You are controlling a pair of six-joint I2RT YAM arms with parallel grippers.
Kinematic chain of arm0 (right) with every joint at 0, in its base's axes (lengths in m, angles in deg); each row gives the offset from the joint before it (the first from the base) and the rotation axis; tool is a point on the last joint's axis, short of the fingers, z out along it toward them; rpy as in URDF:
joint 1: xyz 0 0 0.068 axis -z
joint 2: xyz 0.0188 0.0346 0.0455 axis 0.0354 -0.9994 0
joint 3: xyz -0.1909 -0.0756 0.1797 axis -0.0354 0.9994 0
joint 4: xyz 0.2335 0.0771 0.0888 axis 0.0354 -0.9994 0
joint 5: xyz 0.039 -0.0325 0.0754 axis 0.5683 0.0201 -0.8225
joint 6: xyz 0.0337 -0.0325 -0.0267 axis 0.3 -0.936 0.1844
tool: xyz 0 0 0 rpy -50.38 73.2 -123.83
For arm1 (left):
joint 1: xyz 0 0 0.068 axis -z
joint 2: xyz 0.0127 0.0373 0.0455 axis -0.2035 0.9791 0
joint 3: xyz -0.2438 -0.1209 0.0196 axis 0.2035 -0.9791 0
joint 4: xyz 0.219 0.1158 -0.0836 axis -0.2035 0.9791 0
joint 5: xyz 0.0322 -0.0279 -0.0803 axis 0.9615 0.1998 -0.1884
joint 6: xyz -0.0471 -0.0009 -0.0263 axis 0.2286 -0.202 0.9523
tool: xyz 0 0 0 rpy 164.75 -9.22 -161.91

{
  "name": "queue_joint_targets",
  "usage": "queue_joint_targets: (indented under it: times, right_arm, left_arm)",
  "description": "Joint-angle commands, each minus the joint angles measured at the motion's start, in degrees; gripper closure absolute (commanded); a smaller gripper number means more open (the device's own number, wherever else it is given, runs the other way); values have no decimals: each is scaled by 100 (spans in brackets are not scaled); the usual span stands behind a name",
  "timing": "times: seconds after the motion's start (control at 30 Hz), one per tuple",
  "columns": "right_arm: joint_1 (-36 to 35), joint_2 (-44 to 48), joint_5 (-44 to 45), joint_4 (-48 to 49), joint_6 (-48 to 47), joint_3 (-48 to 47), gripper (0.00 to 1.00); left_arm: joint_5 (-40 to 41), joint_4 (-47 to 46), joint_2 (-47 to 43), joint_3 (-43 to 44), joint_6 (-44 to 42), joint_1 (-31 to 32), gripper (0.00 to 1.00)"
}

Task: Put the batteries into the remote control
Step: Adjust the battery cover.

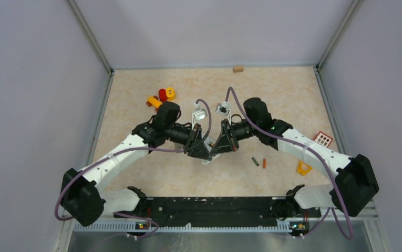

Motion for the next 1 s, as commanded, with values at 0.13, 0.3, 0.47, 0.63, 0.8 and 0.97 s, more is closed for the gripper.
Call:
queue_joint_targets:
  times: [0.13,0.3,0.47,0.63,0.8,0.97]
  right_arm:
    - [44,118,-77,396,-18,-284,100]
    - [44,79,-123,699,279,-273,100]
    - [77,276,421,1510,1448,-99,62]
    - [97,889,2182,2445,3046,580,27]
    - [75,1803,4123,3412,4503,1902,23]
    - [-343,2738,5614,4341,5135,2892,22]
  left_arm:
    - [-144,-33,-188,-26,-136,30,88]
    - [-177,-56,-202,-28,-170,35,100]
    - [409,-334,-321,-33,139,17,100]
    - [1012,-1268,-294,-100,1218,-62,100]
    - [2147,-2309,-345,-130,2666,-97,100]
    - [4287,-3402,-667,-450,4291,-119,100]
